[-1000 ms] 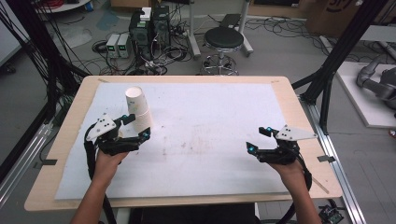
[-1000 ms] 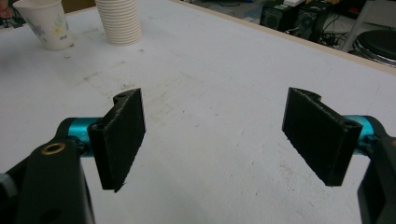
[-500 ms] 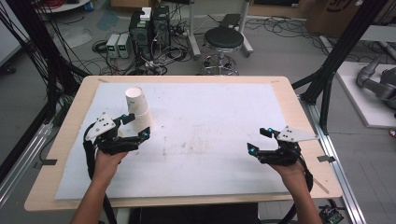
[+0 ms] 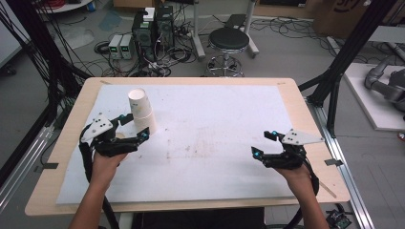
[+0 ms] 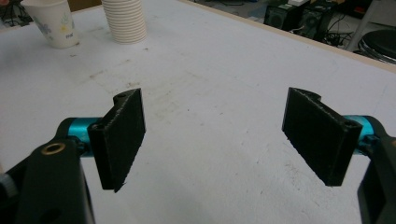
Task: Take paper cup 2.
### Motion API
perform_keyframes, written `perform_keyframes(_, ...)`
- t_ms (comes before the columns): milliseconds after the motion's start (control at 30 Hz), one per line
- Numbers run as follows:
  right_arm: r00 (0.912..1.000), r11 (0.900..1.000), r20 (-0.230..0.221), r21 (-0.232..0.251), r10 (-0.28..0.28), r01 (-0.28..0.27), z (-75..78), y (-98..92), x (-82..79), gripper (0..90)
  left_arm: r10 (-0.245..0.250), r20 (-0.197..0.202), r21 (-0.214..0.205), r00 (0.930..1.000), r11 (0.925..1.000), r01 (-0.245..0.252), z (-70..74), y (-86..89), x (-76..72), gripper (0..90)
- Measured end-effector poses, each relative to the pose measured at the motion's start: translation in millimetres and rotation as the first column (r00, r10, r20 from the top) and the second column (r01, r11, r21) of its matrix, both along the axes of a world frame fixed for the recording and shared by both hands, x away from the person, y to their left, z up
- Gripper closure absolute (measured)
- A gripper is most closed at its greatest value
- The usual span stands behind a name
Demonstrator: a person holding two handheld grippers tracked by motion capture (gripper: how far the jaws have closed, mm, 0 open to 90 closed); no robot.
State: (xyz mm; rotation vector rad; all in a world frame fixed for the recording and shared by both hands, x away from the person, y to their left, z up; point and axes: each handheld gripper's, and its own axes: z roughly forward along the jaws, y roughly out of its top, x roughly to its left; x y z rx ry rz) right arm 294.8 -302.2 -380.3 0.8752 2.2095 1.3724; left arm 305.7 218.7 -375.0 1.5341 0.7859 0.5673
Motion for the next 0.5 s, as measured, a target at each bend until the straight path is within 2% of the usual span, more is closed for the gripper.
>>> perform_keyframes(133, 1.0000, 1.0000, -0.003, 0.005, -0.002, 0.002, 0.5, -0.1, -0.1, 21.9, 0.025, 0.005, -0.004, 0.9997, 0.9997, -0.025, 10.5, 8.2, 4.1, 17.2)
perform_keyframes(233, 1.0000, 1.0000, 0.000, 0.003, -0.001, 0.001, 0.7, 0.3, 0.3, 21.9, 0.042, -0.004, 0.013, 0.9991, 0.9991, -0.042, 20.1, 13.6, 10.0, 17.2)
perform_keyframes(300, 1.0000, 1.0000, -0.003, 0.002, 0.001, -0.001, 0.6, 0.9, 0.2, 21.9, 0.055, -0.014, 0.015, 0.9984, 0.9984, -0.054, 25.1, 15.7, 14.1, 17.1)
perform_keyframes(500, 1.0000, 1.0000, -0.002, 0.003, 0.001, -0.001, 0.4, 1.2, 0.8, 21.9, 0.096, -0.061, 0.059, 0.9935, 0.9940, -0.092, 37.1, 20.2, 33.3, 17.0)
